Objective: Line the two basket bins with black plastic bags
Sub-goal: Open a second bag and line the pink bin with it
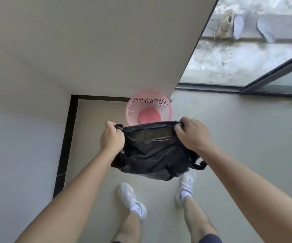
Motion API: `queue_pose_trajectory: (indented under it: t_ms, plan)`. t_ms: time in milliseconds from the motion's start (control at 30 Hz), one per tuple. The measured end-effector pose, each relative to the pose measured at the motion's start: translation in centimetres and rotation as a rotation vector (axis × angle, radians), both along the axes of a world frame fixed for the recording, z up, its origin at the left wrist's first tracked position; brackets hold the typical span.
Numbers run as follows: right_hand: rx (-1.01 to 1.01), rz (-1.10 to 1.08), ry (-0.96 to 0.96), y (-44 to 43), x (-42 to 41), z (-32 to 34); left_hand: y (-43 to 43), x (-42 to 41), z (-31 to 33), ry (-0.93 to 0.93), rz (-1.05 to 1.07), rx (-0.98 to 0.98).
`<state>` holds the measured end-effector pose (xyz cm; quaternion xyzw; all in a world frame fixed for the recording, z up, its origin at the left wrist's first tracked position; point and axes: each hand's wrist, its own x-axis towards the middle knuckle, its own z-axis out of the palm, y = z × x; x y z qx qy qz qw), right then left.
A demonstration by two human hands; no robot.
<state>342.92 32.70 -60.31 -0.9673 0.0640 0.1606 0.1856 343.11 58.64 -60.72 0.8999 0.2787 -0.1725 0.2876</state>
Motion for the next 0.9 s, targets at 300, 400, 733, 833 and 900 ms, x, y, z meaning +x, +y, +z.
queue_pose_trajectory:
  t_ms: [300,400,733,833,900]
  plan:
    - [-0.131,-0.071,-0.054,-2.4,5.1,-20.6,-0.8,4.6,-21.5,0.044,0.001,0.177]
    - [-0.146,-0.119,-0.105,-2.5,6.6,-25.5,-0.6,6.1,-26.4,-0.077,-0.074,0.199]
    - [-0.252,-0.138,-0.044,-1.5,11.5,-33.8,1.6,13.0,-34.7,-0.335,-0.411,0.485]
    - [-0.509,-0.054,-0.047,-1.8,10.9,-31.4,1.6,13.5,-33.1,-0.483,-0.604,0.672]
    - [-0.563,-0.066,-0.102,-1.6,10.2,-27.7,1.1,13.6,-30.1,-0.520,-0.638,0.617]
